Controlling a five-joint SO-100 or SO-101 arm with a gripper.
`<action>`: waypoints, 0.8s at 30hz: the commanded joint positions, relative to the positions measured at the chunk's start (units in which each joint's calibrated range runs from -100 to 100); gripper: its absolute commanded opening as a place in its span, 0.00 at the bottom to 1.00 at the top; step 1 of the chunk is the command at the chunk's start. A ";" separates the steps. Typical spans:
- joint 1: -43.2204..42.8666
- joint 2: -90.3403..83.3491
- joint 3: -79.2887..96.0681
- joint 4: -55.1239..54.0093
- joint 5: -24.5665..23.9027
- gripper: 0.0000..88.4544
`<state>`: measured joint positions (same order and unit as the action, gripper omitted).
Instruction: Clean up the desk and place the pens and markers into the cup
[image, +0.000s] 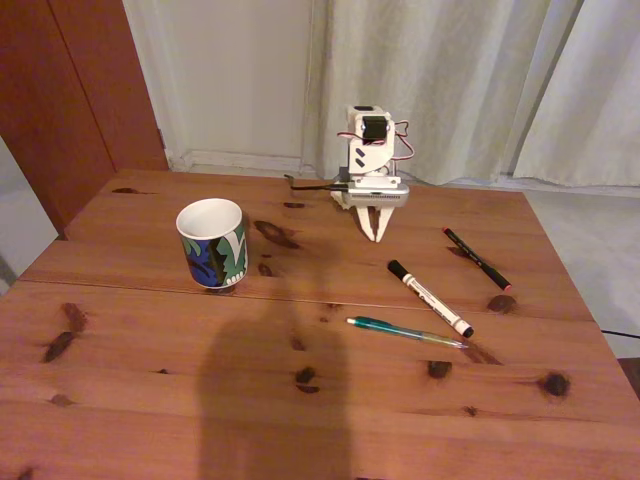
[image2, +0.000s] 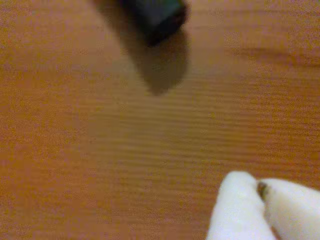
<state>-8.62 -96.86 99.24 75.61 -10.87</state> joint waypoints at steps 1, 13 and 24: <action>-0.59 0.34 0.40 -0.56 0.02 0.02; -0.75 21.94 -14.93 -19.57 -0.19 0.01; -8.55 56.53 -38.91 -31.35 -0.24 0.01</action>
<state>-14.41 -46.86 68.41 46.74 -11.06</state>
